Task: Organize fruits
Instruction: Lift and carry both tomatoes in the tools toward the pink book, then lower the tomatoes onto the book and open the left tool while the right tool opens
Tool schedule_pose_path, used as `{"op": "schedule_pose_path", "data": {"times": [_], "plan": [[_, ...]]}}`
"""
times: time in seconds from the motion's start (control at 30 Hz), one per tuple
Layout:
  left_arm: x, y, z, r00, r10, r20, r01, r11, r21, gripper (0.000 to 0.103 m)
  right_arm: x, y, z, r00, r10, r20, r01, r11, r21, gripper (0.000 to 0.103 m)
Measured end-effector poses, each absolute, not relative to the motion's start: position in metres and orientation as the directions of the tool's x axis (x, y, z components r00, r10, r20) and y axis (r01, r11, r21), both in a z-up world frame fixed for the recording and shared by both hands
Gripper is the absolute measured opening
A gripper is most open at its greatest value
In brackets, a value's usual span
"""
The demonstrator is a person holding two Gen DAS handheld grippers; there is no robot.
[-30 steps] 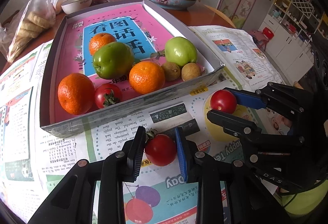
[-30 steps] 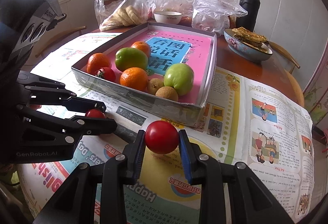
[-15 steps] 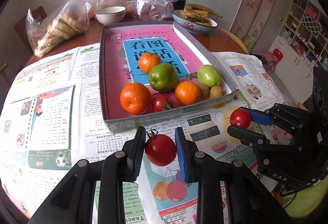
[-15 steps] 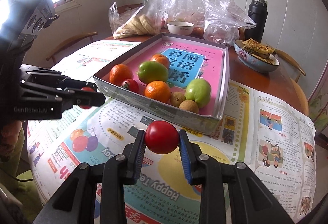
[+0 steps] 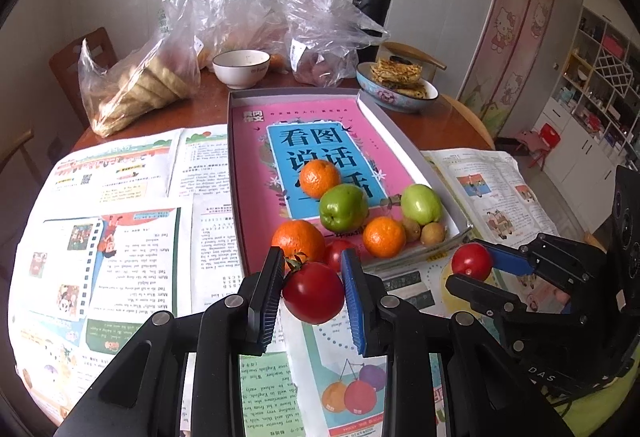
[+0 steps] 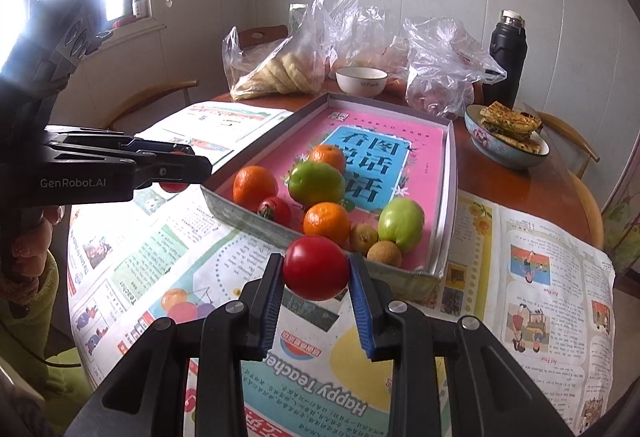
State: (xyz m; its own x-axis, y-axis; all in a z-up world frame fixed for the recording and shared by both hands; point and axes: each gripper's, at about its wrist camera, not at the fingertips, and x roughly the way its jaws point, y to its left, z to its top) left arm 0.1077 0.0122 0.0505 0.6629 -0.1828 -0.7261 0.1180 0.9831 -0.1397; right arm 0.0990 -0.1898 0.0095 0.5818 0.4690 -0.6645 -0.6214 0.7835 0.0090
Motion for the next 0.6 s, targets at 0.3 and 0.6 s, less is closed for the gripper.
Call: {"op": "schedule_pose_path", "data": {"times": [0.3, 0.6], "plan": [[0.128, -0.005, 0.056, 0.675, -0.17, -0.718, 0.128, 0.985, -0.113, 0.03, 0.115, -0.188, 0.026, 0.612, 0.479, -0.629, -0.609, 0.793, 0.012, 0.032], [0.146, -0.017, 0.046, 0.656, -0.181, -0.733, 0.136, 0.983, -0.12, 0.03, 0.133, -0.19, 0.027, 0.619, 0.479, -0.622, -0.588, 0.808, 0.037, 0.032]]}}
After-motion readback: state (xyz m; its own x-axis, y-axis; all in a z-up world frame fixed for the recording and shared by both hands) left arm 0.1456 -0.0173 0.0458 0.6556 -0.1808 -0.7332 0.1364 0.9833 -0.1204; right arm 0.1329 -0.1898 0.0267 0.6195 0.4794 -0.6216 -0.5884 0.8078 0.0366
